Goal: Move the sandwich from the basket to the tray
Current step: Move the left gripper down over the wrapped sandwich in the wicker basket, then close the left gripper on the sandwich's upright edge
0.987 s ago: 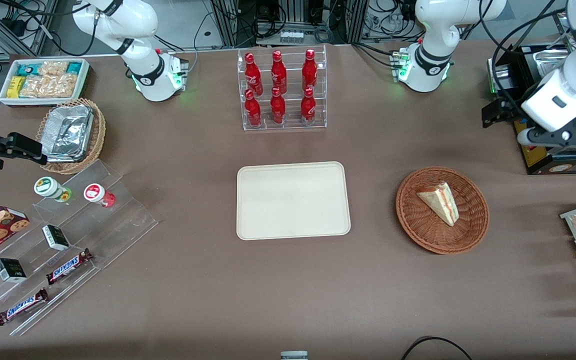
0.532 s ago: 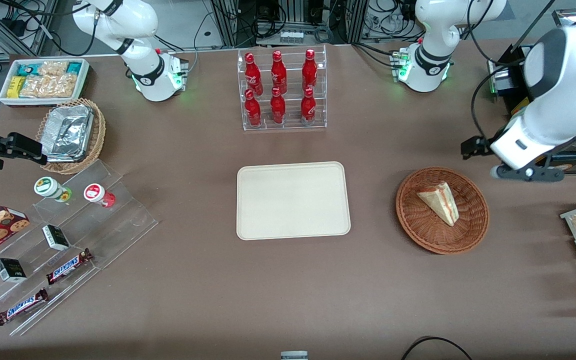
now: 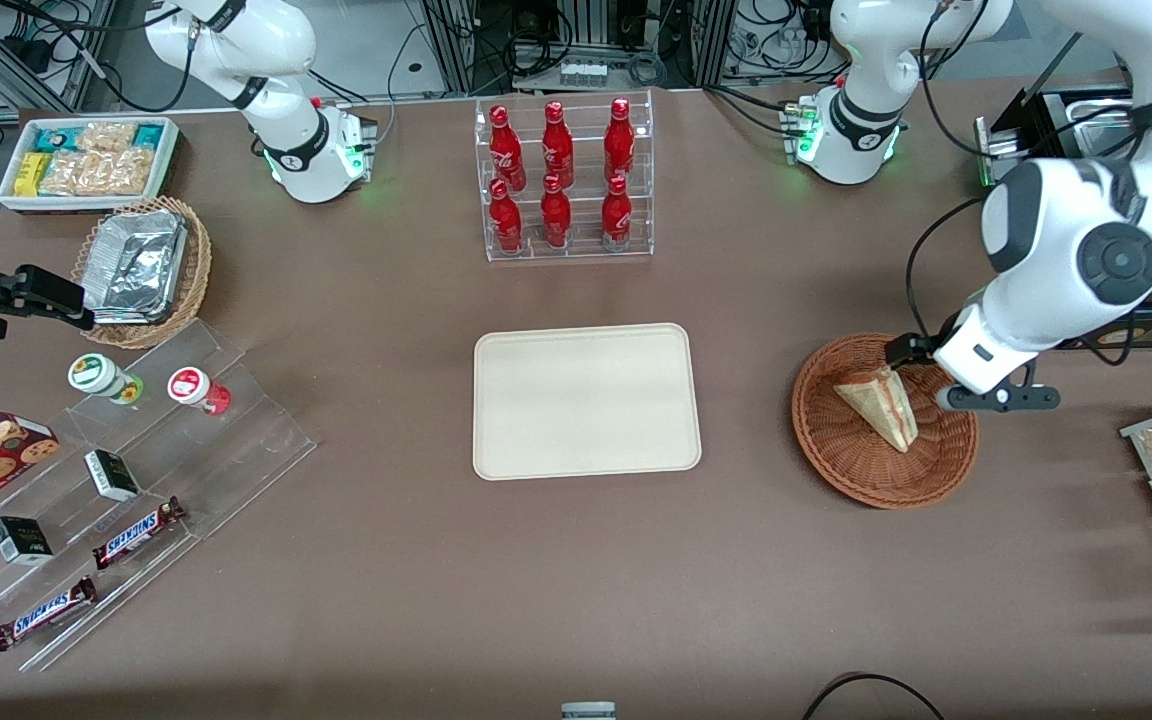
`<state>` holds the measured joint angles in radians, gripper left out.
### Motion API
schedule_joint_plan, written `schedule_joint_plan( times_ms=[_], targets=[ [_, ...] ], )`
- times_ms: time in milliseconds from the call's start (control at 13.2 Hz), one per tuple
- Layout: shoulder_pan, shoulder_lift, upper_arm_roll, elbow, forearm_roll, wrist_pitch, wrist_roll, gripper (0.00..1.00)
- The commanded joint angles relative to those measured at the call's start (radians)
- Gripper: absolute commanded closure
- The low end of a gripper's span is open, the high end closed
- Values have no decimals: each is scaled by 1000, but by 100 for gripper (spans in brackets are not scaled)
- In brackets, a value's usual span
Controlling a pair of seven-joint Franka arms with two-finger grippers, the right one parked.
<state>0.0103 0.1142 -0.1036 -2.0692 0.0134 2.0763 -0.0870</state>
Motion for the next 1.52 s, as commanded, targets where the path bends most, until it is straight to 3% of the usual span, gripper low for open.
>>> schedule_joint_plan(
  times_ms=[0, 304, 684, 1443],
  targets=[
    [4, 7, -4, -70, 13, 112, -60, 0],
    [-1, 33, -4, -101, 13, 173, -412, 0],
    [-6, 70, -4, -106, 13, 232, -638, 0],
    [-9, 136, -7, -143, 13, 321, -669, 0]
  ],
)
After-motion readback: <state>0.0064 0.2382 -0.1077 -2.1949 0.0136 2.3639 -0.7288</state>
